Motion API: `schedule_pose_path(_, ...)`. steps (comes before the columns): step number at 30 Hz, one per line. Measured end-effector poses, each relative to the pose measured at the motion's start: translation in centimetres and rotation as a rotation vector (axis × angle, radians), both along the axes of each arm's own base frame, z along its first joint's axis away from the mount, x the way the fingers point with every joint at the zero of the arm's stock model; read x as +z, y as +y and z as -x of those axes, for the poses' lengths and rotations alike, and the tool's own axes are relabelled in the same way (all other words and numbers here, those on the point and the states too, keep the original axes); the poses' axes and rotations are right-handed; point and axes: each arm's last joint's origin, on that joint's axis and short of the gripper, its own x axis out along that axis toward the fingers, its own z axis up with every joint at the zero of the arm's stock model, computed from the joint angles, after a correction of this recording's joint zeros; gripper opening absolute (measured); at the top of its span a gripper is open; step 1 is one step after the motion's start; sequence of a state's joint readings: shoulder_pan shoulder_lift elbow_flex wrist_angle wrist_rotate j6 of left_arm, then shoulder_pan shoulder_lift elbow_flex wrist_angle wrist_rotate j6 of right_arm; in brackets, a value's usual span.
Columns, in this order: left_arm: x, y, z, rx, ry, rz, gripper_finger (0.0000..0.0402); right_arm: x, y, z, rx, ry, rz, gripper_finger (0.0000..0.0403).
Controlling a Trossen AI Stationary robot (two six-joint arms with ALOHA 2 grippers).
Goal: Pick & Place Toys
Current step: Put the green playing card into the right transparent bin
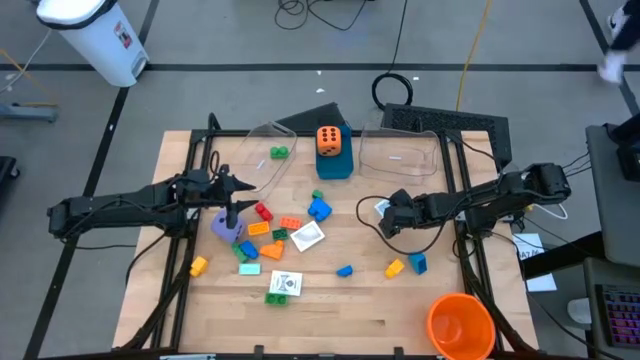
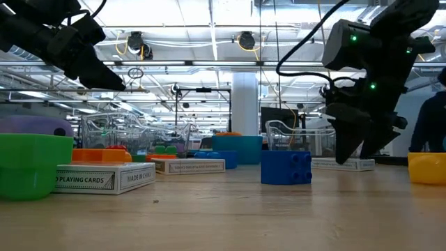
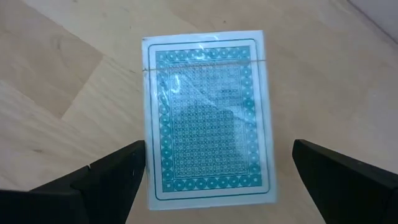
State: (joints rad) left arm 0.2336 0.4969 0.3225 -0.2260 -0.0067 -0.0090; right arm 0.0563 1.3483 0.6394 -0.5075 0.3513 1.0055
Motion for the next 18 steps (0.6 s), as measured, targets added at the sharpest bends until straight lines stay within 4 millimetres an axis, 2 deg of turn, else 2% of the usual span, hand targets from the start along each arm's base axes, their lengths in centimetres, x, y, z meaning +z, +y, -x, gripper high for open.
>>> schedule_pose_path(12,0.0,0.0,0.0,0.001,0.0,-0.001,0.0214,-1.1,0.0,0.9,0.0,0.025,-0.014,0.0397)
schedule_pose_path(18,0.0,0.0,0.0,0.001,0.0,-0.001,0.0214,-1.3,0.0,1.0,0.013,0.03,-0.006,0.0381)
